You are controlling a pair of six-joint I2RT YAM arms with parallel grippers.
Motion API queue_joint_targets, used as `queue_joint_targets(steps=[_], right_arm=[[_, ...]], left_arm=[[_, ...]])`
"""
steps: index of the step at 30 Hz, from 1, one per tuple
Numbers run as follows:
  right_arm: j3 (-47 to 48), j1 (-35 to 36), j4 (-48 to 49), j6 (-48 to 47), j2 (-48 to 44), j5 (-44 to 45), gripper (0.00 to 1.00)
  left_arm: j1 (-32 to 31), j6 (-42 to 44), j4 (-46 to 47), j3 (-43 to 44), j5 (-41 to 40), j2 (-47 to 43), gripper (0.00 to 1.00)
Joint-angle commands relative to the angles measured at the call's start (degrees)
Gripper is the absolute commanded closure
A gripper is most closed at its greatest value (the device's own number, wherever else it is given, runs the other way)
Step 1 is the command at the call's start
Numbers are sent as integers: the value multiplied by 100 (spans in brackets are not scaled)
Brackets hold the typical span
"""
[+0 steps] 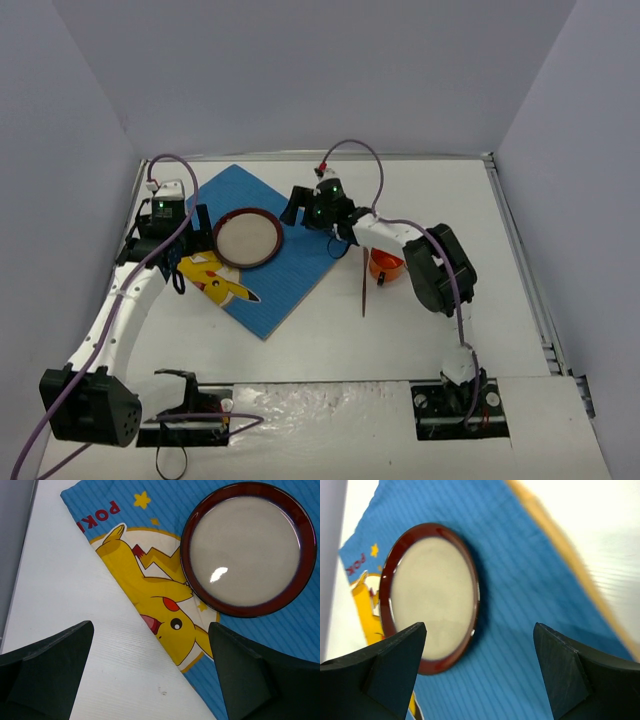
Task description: Set the dinner table for one person
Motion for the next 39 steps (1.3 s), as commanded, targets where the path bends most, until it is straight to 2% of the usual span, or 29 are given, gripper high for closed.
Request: queue_joint_targets(steps=[1, 5, 13, 20, 28, 39], right_arm=[[56, -5, -1442, -1337, -1499, 1797, 15], [-449, -46, -2120, -1585, -2372, 2764, 16], [-1788, -150, -2670, -1246, -3750, 2771, 21], [-2704, -646, -2844, -790, -4305, 2808, 26], [-3092, -1287, -2861, -797, -4316, 2678, 34], [-3056, -1539, -2356, -923, -3585, 1976, 61]], left_arm=[[52, -36, 138, 96, -86, -196, 3], [68, -36, 138, 103, -55, -187, 3], [85, -44, 129, 121, 33, -169, 3], [85, -70, 139, 128, 111, -119, 3], [85, -80, 138, 130, 148, -63, 3], [85, -71, 138, 121, 128, -87, 3]])
